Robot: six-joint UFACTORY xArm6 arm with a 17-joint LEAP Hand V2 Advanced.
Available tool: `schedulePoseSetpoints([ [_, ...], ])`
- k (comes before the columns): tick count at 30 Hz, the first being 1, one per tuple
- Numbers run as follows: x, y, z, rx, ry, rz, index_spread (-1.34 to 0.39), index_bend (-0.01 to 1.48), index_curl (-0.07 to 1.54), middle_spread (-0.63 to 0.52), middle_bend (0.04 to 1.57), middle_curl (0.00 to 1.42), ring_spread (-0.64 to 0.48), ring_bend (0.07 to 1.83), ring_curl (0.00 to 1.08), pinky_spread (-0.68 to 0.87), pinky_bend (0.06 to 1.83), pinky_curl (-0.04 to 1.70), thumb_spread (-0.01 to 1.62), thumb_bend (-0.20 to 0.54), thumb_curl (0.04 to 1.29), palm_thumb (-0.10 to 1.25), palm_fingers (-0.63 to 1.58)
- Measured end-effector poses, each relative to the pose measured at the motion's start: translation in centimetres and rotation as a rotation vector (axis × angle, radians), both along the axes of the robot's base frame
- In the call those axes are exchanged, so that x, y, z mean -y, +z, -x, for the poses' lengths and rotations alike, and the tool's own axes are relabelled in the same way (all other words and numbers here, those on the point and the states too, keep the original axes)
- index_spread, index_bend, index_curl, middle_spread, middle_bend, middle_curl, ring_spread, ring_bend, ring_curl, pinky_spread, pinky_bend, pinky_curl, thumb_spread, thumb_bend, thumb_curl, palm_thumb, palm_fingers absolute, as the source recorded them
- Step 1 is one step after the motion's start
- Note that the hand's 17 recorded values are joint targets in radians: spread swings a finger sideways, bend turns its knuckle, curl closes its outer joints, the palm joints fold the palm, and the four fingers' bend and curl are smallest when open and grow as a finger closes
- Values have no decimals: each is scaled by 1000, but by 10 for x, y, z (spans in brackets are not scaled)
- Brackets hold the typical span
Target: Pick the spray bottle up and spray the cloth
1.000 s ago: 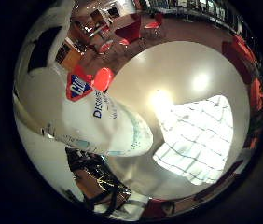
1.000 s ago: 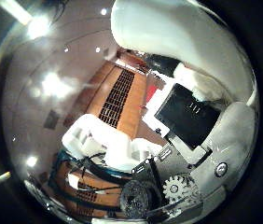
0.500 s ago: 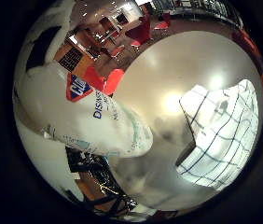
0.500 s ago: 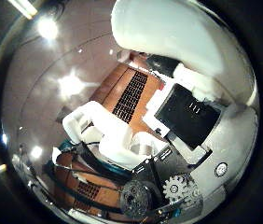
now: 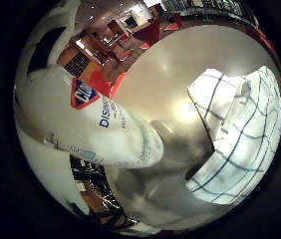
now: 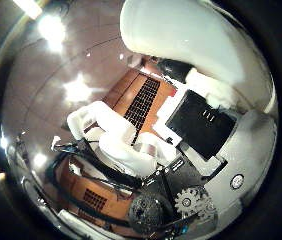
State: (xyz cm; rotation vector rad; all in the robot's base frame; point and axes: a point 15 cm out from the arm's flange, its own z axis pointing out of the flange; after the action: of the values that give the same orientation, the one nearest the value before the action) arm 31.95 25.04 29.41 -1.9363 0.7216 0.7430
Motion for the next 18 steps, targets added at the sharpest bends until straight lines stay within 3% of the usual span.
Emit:
schedulePoseSetpoints([
  [4,0,-7,-6,-33,-21,-32,-185,1152,731,-97,1355,646,-157,1476,590,-209,1002,1287,873,-28,810,912,1179],
  [8,2,-10,-5,-39,-9,-47,-210,1011,714,-95,1313,632,-165,1408,567,-246,1006,1166,806,-32,796,863,1131],
  [13,7,-12,-5,-3,6,-42,-269,674,688,-122,1126,596,-214,1358,551,-335,1050,1016,793,-40,730,785,906],
  [15,7,-13,-4,0,12,-38,-297,467,650,-149,1041,590,-231,1377,553,-386,1069,970,870,-30,681,769,726],
  [18,7,-13,-3,2,13,-39,-354,325,619,-173,981,606,-252,1353,551,-429,1016,919,988,-30,599,728,544],
])
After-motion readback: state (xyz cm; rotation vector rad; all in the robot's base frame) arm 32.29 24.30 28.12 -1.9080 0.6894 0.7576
